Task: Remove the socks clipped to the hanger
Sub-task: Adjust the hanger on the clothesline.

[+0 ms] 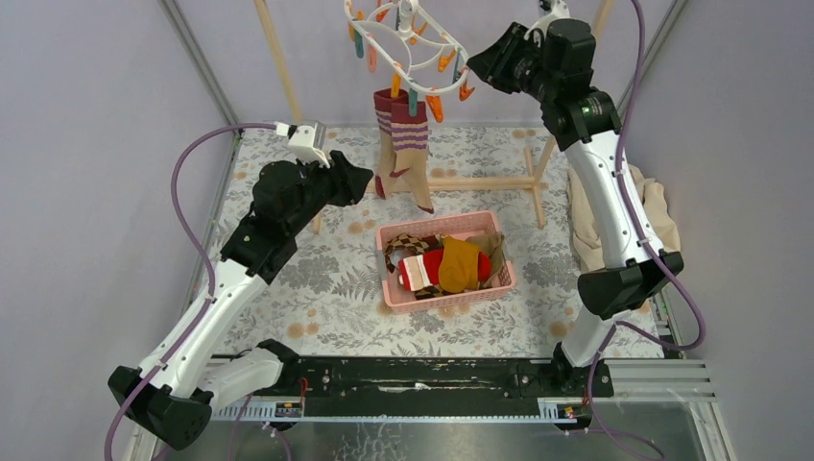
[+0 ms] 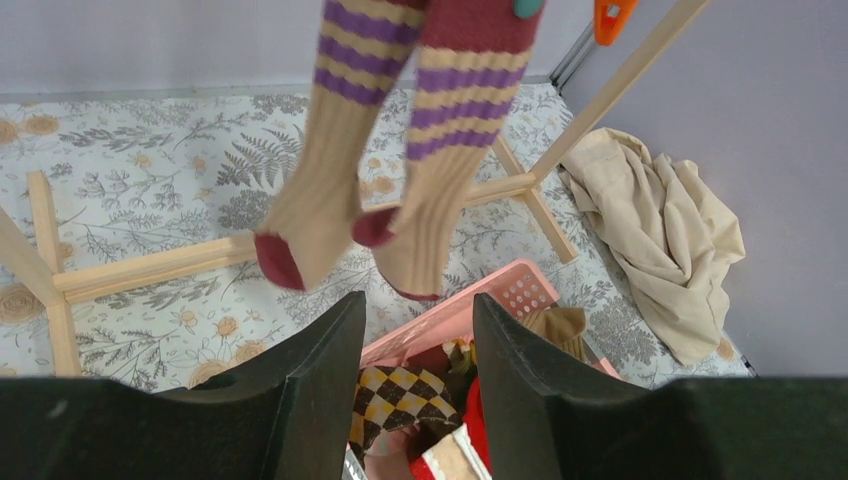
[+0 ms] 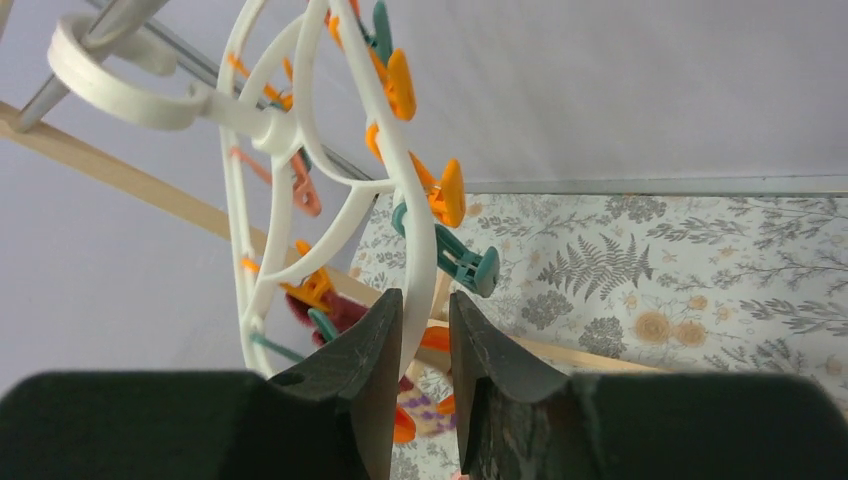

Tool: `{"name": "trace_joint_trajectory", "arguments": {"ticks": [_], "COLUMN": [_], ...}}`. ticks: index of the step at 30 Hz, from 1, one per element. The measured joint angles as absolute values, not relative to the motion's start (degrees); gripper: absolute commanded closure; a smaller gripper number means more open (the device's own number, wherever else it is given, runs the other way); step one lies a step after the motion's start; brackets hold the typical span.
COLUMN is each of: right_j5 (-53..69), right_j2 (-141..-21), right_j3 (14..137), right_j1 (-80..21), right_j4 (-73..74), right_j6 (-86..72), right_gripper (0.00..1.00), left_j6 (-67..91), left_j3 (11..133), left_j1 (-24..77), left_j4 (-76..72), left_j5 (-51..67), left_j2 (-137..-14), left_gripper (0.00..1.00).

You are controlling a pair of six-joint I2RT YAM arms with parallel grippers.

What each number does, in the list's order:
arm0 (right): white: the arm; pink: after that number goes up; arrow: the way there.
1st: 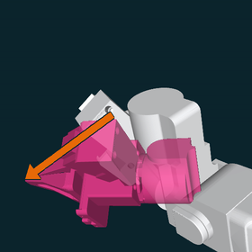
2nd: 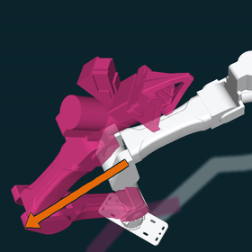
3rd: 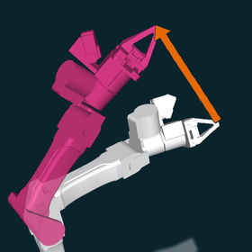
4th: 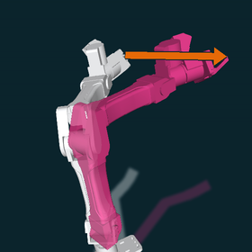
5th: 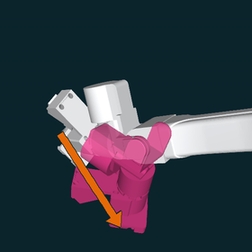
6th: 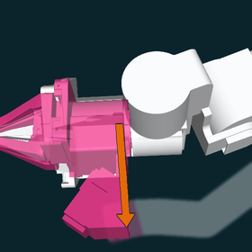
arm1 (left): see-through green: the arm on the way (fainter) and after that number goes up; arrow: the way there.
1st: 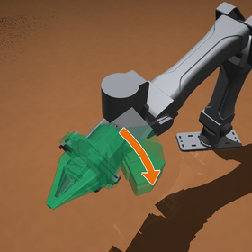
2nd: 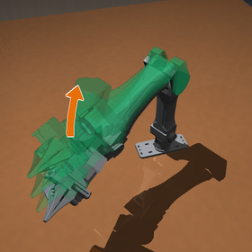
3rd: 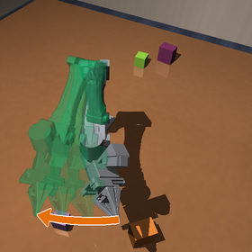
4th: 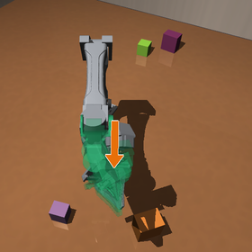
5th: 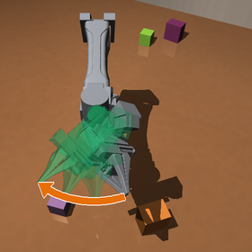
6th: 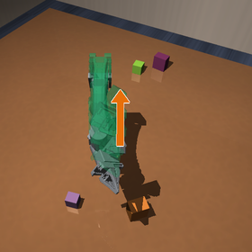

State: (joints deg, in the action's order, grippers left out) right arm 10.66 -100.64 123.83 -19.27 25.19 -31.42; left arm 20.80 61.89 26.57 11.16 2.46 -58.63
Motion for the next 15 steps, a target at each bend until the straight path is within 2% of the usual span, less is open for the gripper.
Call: {"name": "trace_joint_trajectory", "arguments": {"ticks": [7,15], "right_j5": [14.3,18.2], "right_j2": [-100.8,-101.5], "right_j3": [124.3,124.9], "right_j1": [-13.6,-8.3], "right_j4": [24.8,20.7], "right_j6": [-32.0,-33.1], "right_gripper": [0.67,0.57], "left_j6": [20.7,20.4], "left_j3": [63.0,63.0], "left_j1": [26.6,26.6], "left_j4": [11.3,12.6], "left_j5": [2.3,2.0], "left_j2": [-58.6,-58.6], "left_gripper": [0.49,0.49]}}
